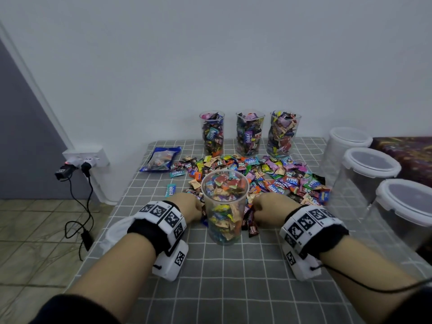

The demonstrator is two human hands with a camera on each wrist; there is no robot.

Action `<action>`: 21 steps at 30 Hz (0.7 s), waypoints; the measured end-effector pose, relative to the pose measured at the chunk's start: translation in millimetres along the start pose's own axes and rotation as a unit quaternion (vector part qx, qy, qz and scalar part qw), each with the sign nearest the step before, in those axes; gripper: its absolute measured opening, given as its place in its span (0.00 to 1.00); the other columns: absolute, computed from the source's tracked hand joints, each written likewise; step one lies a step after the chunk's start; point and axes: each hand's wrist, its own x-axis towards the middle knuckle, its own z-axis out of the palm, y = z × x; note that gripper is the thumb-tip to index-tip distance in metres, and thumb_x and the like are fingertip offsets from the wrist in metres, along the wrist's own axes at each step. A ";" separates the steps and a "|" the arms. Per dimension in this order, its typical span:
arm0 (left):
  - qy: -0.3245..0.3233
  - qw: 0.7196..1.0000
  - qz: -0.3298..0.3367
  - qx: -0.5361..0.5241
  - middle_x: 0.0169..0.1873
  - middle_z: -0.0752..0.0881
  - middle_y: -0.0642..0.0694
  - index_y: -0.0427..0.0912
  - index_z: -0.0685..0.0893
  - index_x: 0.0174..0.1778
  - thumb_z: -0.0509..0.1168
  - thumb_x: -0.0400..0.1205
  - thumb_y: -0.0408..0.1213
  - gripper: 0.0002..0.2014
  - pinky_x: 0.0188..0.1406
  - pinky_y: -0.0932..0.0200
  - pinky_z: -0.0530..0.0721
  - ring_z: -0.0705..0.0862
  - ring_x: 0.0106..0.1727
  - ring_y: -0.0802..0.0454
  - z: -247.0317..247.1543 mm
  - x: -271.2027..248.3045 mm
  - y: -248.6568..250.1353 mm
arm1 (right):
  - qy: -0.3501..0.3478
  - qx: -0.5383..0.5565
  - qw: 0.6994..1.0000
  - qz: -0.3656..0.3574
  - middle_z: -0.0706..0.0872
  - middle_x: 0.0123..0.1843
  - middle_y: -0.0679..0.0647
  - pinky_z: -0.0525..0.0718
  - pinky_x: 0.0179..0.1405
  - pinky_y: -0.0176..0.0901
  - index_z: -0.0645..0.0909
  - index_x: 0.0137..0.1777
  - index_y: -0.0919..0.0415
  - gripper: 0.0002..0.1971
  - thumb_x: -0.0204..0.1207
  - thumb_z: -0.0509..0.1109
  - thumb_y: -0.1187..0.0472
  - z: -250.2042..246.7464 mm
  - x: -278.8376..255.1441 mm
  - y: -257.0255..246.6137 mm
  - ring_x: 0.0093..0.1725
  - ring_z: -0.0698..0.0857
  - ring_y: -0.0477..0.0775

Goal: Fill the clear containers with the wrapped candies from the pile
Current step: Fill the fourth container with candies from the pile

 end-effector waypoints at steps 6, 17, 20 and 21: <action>0.166 0.981 -0.004 -0.099 0.50 0.83 0.48 0.51 0.83 0.53 0.68 0.77 0.49 0.12 0.47 0.56 0.79 0.81 0.53 0.49 -2.0 4.2 -8.3 | 0.122 0.046 0.991 0.023 0.73 0.66 0.54 0.77 0.50 0.48 0.71 0.62 0.53 0.18 0.75 0.66 0.49 3.2 8.3 16.2 0.65 0.76 0.57; 0.011 0.999 -0.012 -0.045 0.81 0.54 0.45 0.64 0.45 0.80 0.66 0.46 0.69 0.64 0.66 0.37 0.77 0.68 0.75 0.36 23.0 30.2 -6.5 | -0.067 -0.019 0.997 0.010 0.39 0.85 0.53 0.64 0.75 0.62 0.37 0.83 0.48 0.56 0.67 0.73 0.37 11.0 17.0 5.0 0.84 0.46 0.60; 0.017 0.999 -0.006 -0.035 0.79 0.61 0.43 0.64 0.50 0.79 0.62 0.49 0.71 0.59 0.62 0.38 0.80 0.74 0.70 0.37 22.5 26.7 -5.5 | -0.062 -0.022 0.998 0.001 0.44 0.85 0.52 0.68 0.74 0.61 0.40 0.84 0.47 0.55 0.67 0.74 0.37 12.8 20.6 5.2 0.83 0.52 0.60; 0.018 0.999 -0.001 -0.031 0.78 0.63 0.44 0.64 0.53 0.78 0.61 0.49 0.72 0.57 0.61 0.39 0.80 0.75 0.69 0.38 21.2 25.4 -4.4 | -0.058 -0.022 0.998 -0.002 0.47 0.85 0.52 0.69 0.73 0.60 0.41 0.84 0.47 0.54 0.67 0.74 0.37 13.5 21.7 5.5 0.82 0.55 0.60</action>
